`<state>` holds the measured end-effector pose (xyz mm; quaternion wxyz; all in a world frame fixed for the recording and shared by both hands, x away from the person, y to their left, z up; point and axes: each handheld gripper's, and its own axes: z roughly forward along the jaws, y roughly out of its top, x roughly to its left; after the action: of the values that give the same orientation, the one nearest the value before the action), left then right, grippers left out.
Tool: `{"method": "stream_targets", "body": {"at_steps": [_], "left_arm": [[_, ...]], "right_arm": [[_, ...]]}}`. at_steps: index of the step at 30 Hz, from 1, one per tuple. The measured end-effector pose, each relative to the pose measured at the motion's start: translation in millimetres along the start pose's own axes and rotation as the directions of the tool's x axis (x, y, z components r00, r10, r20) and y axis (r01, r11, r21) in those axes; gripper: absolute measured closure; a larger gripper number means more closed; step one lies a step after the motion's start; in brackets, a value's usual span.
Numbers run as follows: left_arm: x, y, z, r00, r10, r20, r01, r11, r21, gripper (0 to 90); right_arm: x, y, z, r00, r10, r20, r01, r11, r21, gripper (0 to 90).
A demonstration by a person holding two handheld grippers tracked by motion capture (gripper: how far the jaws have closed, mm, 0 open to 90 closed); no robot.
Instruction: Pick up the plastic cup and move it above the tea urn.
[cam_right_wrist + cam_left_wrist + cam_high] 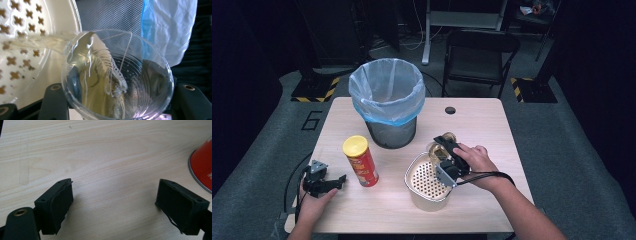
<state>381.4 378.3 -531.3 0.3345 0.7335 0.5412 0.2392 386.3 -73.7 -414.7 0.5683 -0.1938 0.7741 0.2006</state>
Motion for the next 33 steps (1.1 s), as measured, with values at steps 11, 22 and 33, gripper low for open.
{"method": "stream_targets", "body": {"at_steps": [11,22,33], "left_arm": [[0.0,-0.1,0.2,1.0,-0.001,0.0,0.001,1.0,-0.003,13.7],[0.0,-0.1,0.2,1.0,-0.001,0.0,0.001,1.0,-0.004,13.7],[0.0,-0.1,0.2,1.0,0.0,0.0,0.0,1.0,-0.003,13.7]], "right_arm": [[14.1,17.6,-3.7,0.9124,-0.402,0.079,0.393,0.913,0.105,40.0],[13.1,25.5,-7.8,0.8715,-0.48,0.1,0.469,0.875,0.119,40.0],[11.6,27.9,-9.5,0.8701,-0.482,0.105,0.473,0.876,0.1,40.0]]}}
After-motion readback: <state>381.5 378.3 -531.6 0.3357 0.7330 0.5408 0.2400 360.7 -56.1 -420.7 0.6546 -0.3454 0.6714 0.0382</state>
